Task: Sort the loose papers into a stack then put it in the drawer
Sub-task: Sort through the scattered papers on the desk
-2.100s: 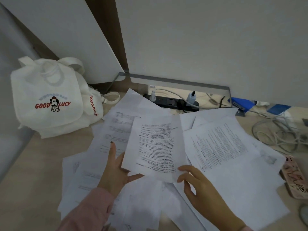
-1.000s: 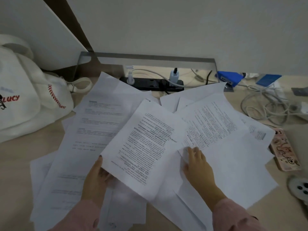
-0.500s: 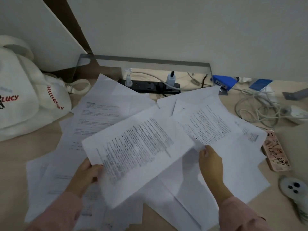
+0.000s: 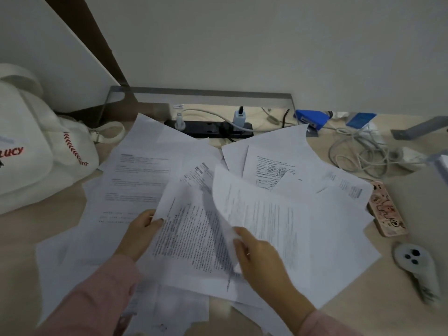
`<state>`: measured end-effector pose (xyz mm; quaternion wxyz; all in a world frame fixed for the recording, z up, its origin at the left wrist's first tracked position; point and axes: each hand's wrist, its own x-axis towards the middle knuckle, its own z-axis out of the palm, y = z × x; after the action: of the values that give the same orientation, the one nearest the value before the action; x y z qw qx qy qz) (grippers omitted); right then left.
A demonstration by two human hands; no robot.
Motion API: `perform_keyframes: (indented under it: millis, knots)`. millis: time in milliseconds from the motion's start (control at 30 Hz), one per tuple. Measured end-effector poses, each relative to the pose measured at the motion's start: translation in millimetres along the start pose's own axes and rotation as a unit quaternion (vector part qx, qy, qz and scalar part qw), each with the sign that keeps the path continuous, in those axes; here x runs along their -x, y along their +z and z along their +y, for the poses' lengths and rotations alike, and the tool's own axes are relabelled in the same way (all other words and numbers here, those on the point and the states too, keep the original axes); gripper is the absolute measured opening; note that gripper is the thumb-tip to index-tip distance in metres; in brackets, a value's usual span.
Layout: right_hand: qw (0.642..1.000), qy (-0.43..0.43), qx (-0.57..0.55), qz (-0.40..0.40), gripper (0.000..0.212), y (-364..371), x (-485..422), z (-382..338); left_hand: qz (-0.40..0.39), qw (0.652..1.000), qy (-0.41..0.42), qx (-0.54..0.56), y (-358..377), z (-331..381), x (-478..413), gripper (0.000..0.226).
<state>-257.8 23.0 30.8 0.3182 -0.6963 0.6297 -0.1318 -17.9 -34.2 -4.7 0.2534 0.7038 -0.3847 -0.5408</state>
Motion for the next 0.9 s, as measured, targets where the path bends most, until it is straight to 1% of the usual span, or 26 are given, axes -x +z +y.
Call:
perform_keyframes:
  millis: [67, 167, 267, 333, 400, 467, 533, 567, 600, 633, 700, 733, 767, 833, 867, 900]
  knots:
    - [0.999, -0.009, -0.008, -0.036, 0.036, 22.0, -2.1, -8.9, 0.000, 1.000, 0.006, 0.004, 5.7, 1.6, -1.5, 0.015]
    - [0.996, -0.016, -0.033, -0.084, 0.038, 45.0, -5.2, -16.4, -0.025, 0.999, 0.008, 0.022, 11.3, 4.3, -1.5, 0.016]
    - [0.994, -0.018, -0.041, -0.101, 0.038, 56.6, -6.0, -21.8, -0.064, 0.998, 0.006, 0.026, 13.7, 2.4, -3.9, 0.028]
    - [0.993, -0.026, -0.034, -0.107, 0.038, 61.2, -3.9, -23.6, -0.090, 0.996, 0.003, 0.011, 15.0, 0.2, -6.4, 0.035]
    - [0.990, -0.034, -0.043, -0.128, 0.039, 62.8, -1.9, -24.1, -0.108, 0.994, -0.007, -0.009, 16.3, -3.3, -10.1, 0.042]
    - [0.982, -0.023, -0.082, -0.171, 0.041, 62.9, -1.3, -27.4, -0.116, 0.992, -0.009, -0.051, 17.0, -7.6, -13.0, 0.047]
    - [0.966, 0.024, -0.150, -0.211, 0.053, 60.9, -1.2, -27.0, -0.117, 0.988, 0.004, -0.098, 17.0, -10.1, -13.5, 0.048]
    - [0.961, 0.052, -0.182, -0.203, 0.058, 57.0, -3.0, -23.8, -0.119, 0.987, 0.011, -0.108, 16.1, -9.9, -13.0, 0.048]
    - [0.963, 0.074, -0.191, -0.176, 0.060, 50.9, -6.5, -18.6, -0.125, 0.986, 0.016, -0.111, 14.4, -8.7, -12.4, 0.047]
    - [0.973, 0.088, -0.170, -0.126, 0.062, 43.8, -11.3, -9.9, -0.134, 0.985, 0.021, -0.108, 12.3, -6.4, -11.7, 0.045]
    - [0.993, 0.088, -0.080, -0.015, 0.067, 28.3, -23.3, 11.9, -0.154, 0.982, 0.044, -0.104, 6.2, -0.1, -11.9, 0.040]
    - [0.995, 0.089, -0.044, 0.018, 0.070, 19.2, -29.5, 20.8, -0.165, 0.979, 0.056, -0.104, 2.9, 3.9, -12.0, 0.037]
    - [0.995, 0.096, -0.022, 0.029, 0.073, 10.8, -36.4, 28.6, -0.175, 0.977, 0.067, -0.107, -0.2, 8.8, -12.1, 0.038]
    - [0.993, 0.114, -0.012, -0.011, 0.078, -1.7, -46.9, 36.0, -0.191, 0.971, 0.091, -0.114, -4.1, 19.3, -12.3, 0.046]
    - [0.990, 0.131, -0.019, -0.042, 0.076, -6.0, -51.1, 38.2, -0.197, 0.968, 0.101, -0.116, -5.0, 25.5, -11.4, 0.048]
    - [0.986, 0.145, -0.042, -0.068, 0.065, -8.9, -54.5, 40.9, -0.200, 0.967, 0.108, -0.115, -5.3, 31.5, -10.0, 0.046]
